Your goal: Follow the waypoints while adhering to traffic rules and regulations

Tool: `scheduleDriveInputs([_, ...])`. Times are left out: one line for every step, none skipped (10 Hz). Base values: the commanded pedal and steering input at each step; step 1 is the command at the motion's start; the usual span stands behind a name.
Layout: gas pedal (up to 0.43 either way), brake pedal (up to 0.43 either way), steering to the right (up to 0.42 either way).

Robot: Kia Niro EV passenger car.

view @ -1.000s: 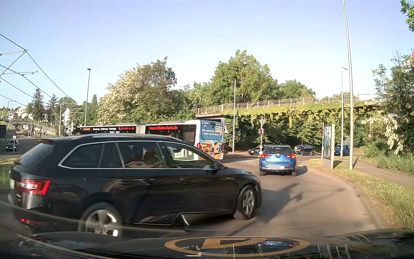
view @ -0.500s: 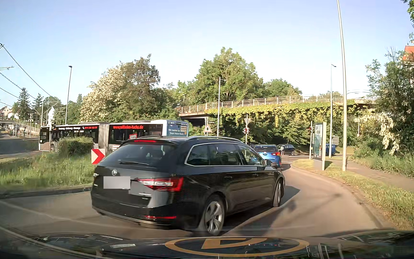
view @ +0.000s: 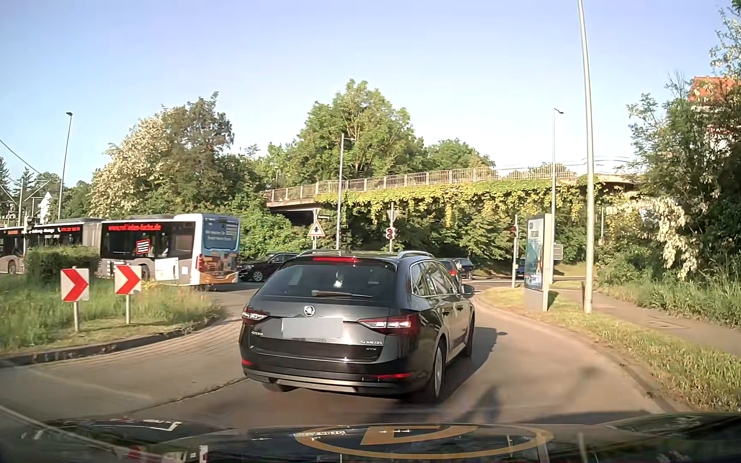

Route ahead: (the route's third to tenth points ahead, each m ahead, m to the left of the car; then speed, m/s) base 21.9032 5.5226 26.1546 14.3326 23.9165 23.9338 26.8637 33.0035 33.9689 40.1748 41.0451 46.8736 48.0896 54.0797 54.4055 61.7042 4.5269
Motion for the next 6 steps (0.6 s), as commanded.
scheduleDriveInputs([0.35,0.0,0.187])
scheduleDriveInputs([0.319,0.0,0.173])
scheduleDriveInputs([0.26,0.0,0.153])
scheduleDriveInputs([0.197,0.0,0.131])
scheduleDriveInputs([0.197,0.0,0.113])
scheduleDriveInputs([0.197,0.0,0.09])
